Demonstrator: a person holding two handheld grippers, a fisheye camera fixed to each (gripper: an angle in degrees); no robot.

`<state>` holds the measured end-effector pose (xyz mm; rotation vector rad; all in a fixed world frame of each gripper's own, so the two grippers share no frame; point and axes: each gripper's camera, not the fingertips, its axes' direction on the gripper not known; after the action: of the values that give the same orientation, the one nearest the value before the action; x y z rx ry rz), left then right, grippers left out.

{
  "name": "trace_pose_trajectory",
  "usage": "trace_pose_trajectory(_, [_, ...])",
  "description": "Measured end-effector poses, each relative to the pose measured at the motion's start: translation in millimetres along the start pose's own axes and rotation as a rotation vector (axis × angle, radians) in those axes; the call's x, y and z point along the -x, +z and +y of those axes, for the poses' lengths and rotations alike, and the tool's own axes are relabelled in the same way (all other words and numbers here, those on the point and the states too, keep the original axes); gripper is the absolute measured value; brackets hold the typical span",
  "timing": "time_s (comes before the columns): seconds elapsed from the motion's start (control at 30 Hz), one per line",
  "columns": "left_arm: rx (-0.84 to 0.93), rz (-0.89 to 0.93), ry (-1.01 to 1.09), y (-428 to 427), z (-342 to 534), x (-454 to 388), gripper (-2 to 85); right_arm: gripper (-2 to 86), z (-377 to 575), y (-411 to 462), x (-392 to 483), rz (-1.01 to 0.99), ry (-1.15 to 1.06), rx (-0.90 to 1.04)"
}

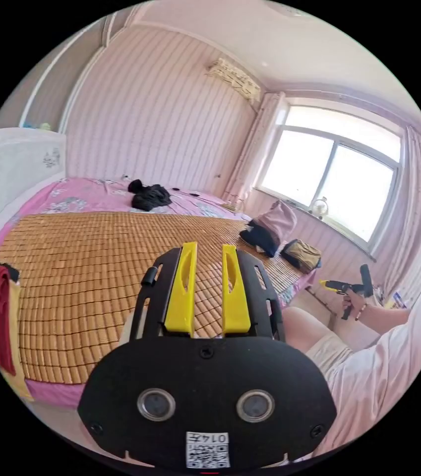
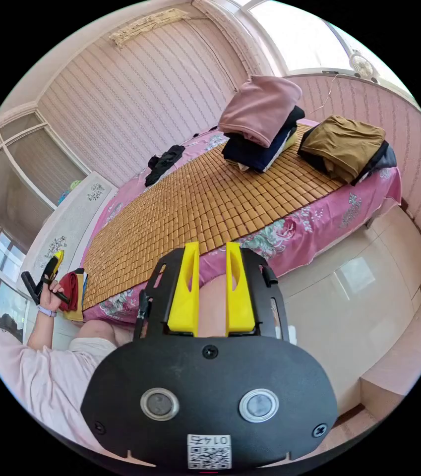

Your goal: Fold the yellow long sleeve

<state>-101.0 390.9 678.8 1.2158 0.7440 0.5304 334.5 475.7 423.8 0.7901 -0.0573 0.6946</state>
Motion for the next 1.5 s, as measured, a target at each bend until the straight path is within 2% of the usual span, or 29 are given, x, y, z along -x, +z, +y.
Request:
trace_pose_trajectory(0.13, [0.123,0.130,0.146,92,-12,-80,10.6,10.5,-2,-15,-39,0.112,-0.007,-0.056])
trace_pose_trajectory(0.27, [0.239,0.170,0.301,170,-17,-146,11.9,11.5,-36,-8,-104,0.260,0.137,0.056])
trace_pose_trajectory(0.33, [0.345,0.240,0.403,228,-21,-188,12.4,13.1,-54,-8,-133,0.284,0.203,0.050])
trace_pose_trajectory(0.5, [0.463,0.348,0.675,342,-28,-292,13.7,13.8,-112,-26,-203,0.302,0.304,-0.154])
trace_pose_trajectory(0.57, [0.490,0.380,0.770,384,-29,-332,13.7,13.8,-131,-26,-224,0.322,0.320,-0.168])
trace_pose_trajectory(0.67, [0.542,0.437,0.819,453,-31,-390,13.7,12.6,-156,-10,-267,0.358,0.376,-0.050])
trace_pose_trajectory(0.77, [0.565,0.478,0.851,506,-29,-440,13.7,7.3,-167,2,-296,0.280,0.375,0.095])
trace_pose_trajectory(0.83, [0.558,0.491,0.898,531,-25,-470,13.8,5.1,-166,-10,-296,0.265,0.339,0.070])
trace_pose_trajectory(1.03, [0.543,0.564,0.813,539,-21,-489,15.1,2.3,-138,-77,-251,0.109,0.138,-0.130])
trace_pose_trajectory(1.1, [0.492,0.573,0.770,518,-24,-479,15.7,2.0,-120,-106,-213,-0.072,0.043,-0.207])
trace_pose_trajectory(1.2, [0.447,0.561,0.759,469,-21,-446,15.7,1.7,-103,-113,-147,-0.288,-0.098,-0.197])
trace_pose_trajectory(1.3, [0.445,0.460,0.741,414,-13,-397,13.7,1.6,-97,-92,-73,-0.460,-0.236,-0.109])
trace_pose_trajectory(1.4, [0.417,0.274,0.603,353,-16,-333,8.4,1.5,-97,-69,1,-0.633,-0.338,-0.023])
trace_pose_trajectory(1.5, [0.338,0.118,0.489,282,-49,-270,4.3,1.5,-97,-73,78,-0.752,-0.463,-0.069])
